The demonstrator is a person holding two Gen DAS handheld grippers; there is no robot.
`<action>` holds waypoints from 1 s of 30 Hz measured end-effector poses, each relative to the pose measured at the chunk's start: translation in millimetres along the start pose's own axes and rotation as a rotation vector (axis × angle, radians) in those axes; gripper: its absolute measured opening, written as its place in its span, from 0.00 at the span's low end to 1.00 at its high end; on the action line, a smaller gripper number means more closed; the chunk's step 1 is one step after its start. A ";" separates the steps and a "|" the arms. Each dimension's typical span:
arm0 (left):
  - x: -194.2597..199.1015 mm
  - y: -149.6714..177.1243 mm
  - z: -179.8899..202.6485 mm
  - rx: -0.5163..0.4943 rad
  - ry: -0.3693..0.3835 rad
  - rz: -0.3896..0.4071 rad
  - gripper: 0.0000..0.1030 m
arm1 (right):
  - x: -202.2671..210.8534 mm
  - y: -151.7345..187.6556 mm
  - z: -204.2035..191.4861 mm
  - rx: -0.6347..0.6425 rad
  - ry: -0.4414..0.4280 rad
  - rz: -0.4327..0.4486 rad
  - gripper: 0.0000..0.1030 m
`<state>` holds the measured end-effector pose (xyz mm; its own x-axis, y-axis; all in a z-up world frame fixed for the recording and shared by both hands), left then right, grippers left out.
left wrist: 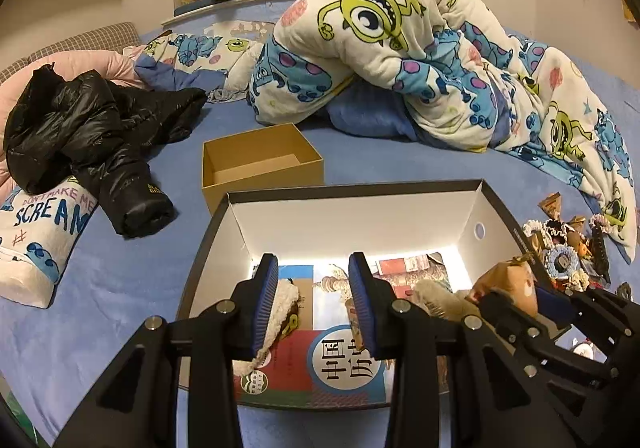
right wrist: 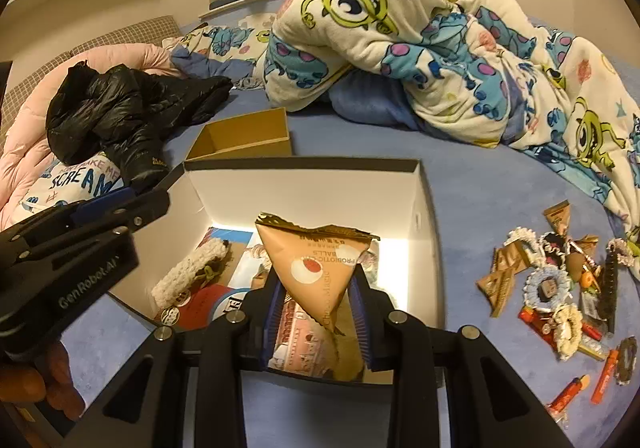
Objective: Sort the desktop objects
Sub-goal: 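Carry both candy packets over the shoebox and release them inside, then move both open tools back over the pile of small items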
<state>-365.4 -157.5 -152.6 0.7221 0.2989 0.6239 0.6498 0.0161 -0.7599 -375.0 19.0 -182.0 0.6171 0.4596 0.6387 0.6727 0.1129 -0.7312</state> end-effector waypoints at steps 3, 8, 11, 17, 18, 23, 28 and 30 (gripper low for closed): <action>-2.9 2.0 4.6 -0.010 0.009 -0.005 0.36 | -5.2 1.9 -1.8 0.000 -0.006 -0.010 0.31; -5.6 3.7 10.1 -0.031 -0.006 -0.008 0.36 | -9.7 5.7 -1.7 -0.002 -0.007 -0.017 0.32; -5.4 2.6 9.0 -0.032 -0.023 -0.003 0.56 | -10.6 6.7 -1.5 0.005 0.002 -0.013 0.40; -0.3 0.5 6.9 -0.021 -0.038 0.026 0.76 | -5.3 3.3 -0.1 0.001 0.008 0.005 0.67; -0.1 -0.3 5.6 -0.012 -0.035 0.027 0.79 | -4.0 2.3 0.0 0.000 0.011 0.008 0.68; 5.7 -2.9 3.5 0.023 -0.003 0.049 0.85 | 4.3 -0.8 5.3 -0.017 0.013 0.025 0.76; 10.6 -5.1 12.5 0.012 -0.003 0.062 0.91 | 11.6 -3.6 14.6 -0.033 0.038 0.033 0.76; 11.8 -5.8 15.9 0.014 0.001 0.064 0.94 | 14.6 -3.4 17.5 -0.032 0.048 0.035 0.76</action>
<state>-364.4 -138.9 -143.7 0.7625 0.2992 0.5736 0.5986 0.0100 -0.8010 -375.5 40.7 -174.4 0.6590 0.4199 0.6240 0.6623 0.0691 -0.7460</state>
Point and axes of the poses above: each gripper's, at about its wrist camera, not at the fingertips, and x roughly against the way its jaws point, z to its right, y to its underside, the point moved 1 cm from there along -x, roughly the way its jaws point, and after that the axes turned 13 degrees about -y, right-handed, at the moved point
